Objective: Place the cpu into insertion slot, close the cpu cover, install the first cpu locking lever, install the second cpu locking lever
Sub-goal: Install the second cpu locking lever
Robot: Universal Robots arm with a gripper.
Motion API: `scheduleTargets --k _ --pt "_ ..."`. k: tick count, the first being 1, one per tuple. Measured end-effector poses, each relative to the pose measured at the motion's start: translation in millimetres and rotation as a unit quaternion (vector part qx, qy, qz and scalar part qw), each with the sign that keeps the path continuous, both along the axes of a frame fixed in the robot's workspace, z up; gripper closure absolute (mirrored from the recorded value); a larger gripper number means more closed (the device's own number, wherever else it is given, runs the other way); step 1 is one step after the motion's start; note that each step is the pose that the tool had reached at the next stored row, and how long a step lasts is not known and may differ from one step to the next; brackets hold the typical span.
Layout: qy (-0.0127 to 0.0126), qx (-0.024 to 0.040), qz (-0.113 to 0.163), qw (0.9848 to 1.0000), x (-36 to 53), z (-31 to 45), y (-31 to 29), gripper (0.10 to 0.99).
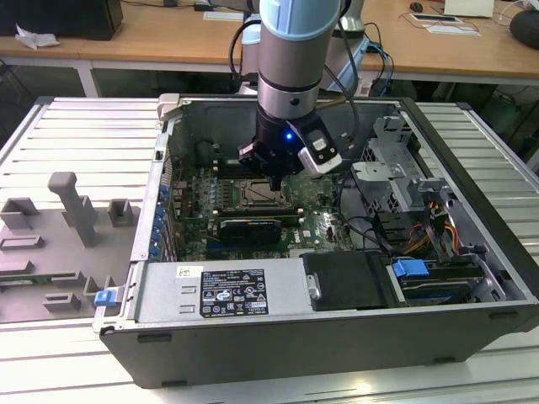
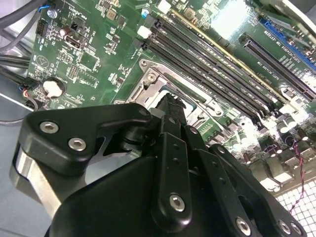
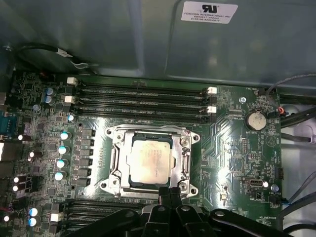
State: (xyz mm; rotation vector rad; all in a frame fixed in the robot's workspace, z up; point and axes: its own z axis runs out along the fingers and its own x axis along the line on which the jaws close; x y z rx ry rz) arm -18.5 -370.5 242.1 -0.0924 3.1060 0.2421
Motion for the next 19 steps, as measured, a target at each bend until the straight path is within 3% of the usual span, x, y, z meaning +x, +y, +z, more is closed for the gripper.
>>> scheduleTargets --k 6,19 --pt "0.0004 0.0001 0.000 1.0000 -2.3 -4.7 -3.6 0.980" --pt "0.0004 0.0005 0.000 1.0000 -17.2 -5.7 -10.4 0.980"
